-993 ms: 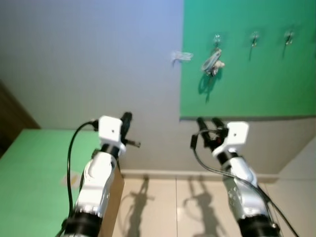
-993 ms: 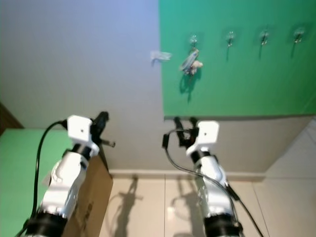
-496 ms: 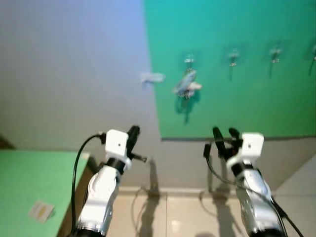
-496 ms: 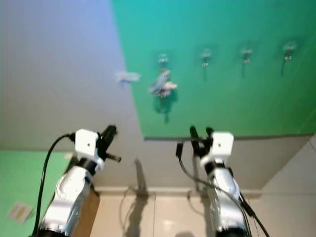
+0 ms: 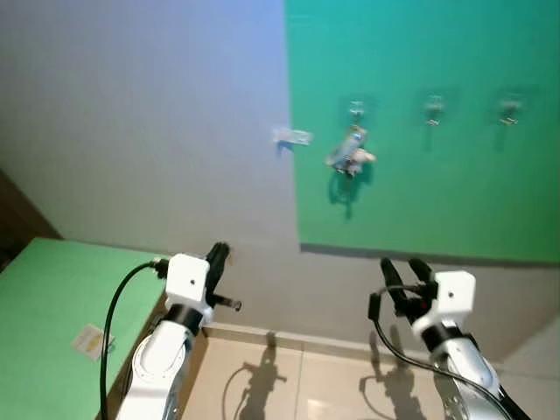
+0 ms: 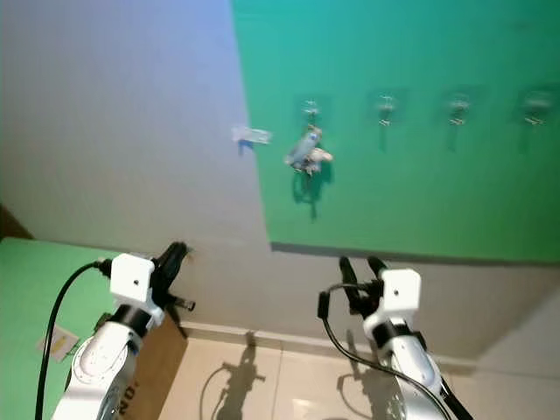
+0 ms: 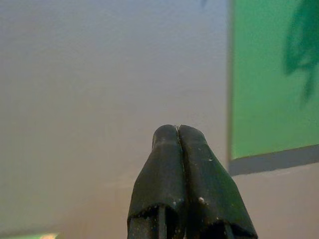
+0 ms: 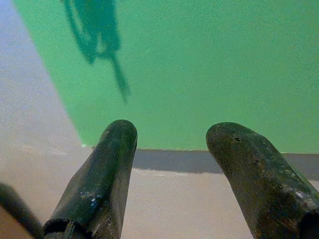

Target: Hang keys on a hook

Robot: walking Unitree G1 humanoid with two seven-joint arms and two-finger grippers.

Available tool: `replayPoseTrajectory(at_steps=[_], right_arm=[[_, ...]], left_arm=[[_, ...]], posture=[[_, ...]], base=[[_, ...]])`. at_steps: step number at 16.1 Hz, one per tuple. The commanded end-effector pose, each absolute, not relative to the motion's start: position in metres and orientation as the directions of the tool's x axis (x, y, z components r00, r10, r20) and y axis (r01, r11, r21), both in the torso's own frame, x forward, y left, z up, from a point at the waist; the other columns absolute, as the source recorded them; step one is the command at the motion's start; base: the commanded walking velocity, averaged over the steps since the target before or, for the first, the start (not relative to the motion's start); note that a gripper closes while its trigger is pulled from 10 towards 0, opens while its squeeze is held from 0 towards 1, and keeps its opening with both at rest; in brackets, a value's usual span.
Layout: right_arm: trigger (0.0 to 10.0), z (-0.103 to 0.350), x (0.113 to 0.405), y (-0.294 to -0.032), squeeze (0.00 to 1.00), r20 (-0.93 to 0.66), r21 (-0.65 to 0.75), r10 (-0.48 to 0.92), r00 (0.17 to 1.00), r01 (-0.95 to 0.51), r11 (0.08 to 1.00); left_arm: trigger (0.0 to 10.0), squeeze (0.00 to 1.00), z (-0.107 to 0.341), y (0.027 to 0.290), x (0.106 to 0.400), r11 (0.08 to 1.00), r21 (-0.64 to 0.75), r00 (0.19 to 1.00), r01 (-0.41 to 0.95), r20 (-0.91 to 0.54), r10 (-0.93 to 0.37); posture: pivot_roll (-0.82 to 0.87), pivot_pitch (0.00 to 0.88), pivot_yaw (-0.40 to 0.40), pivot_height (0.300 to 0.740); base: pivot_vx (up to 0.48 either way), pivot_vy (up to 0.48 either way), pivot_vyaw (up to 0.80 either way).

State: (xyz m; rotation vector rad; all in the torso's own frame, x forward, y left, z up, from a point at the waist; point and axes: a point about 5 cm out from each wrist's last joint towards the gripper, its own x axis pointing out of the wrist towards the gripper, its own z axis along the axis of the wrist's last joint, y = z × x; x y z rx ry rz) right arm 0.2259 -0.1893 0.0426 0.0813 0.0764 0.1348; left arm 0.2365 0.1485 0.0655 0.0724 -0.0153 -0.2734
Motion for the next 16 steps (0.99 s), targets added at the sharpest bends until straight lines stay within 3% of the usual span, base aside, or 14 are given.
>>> replayPoseTrajectory(at_steps=[1, 9, 11, 14, 16], right_arm=[[10.0, 0.047, 0.230, -0.190, 0.00, -0.060, 0.081, 0.135, 0.989, -0.130, 0.988], [10.0, 0.041, 0.229, -0.188, 0.00, -0.070, 0.075, 0.142, 0.987, -0.137, 0.988], [10.0, 0.043, 0.234, -0.186, 0.00, -0.064, 0.063, 0.167, 0.984, -0.163, 0.985], [10.0, 0.062, 0.249, -0.173, 0.00, -0.022, 0.067, 0.264, 0.964, -0.262, 0.963], [10.0, 0.067, 0.253, -0.172, 0.00, -0.029, 0.088, 0.315, 0.949, -0.311, 0.946]], left_arm=[[0.0, 0.00, 0.075, 0.142, 0.242, 0.952, 0.084, 0.954, 0.294, 0.033, -0.298], [0.0, 0.00, 0.080, 0.131, 0.251, 0.931, 0.098, 0.933, 0.352, 0.041, -0.358], [0.0, 0.00, 0.082, 0.135, 0.259, 0.932, 0.125, 0.938, 0.340, 0.024, -0.346], [0.0, 0.00, 0.103, 0.132, 0.284, 0.887, 0.071, 0.889, 0.456, 0.013, -0.458], [0.0, 0.00, 0.118, 0.133, 0.296, 0.813, -0.014, 0.813, 0.583, 0.020, -0.582]], posture=[[-0.22, 0.000, 0.119, 0.740], [-0.24, 0.007, 0.132, 0.740], [-0.23, 0.004, 0.134, 0.740], [-0.23, 0.000, 0.137, 0.740], [-0.23, 0.000, 0.139, 0.740]], base=[[0.000, -0.442, 0.00], [0.000, -0.429, 0.00], [0.187, 0.000, 0.00], [0.000, 0.000, 0.00], [0.000, 0.000, 0.00]])
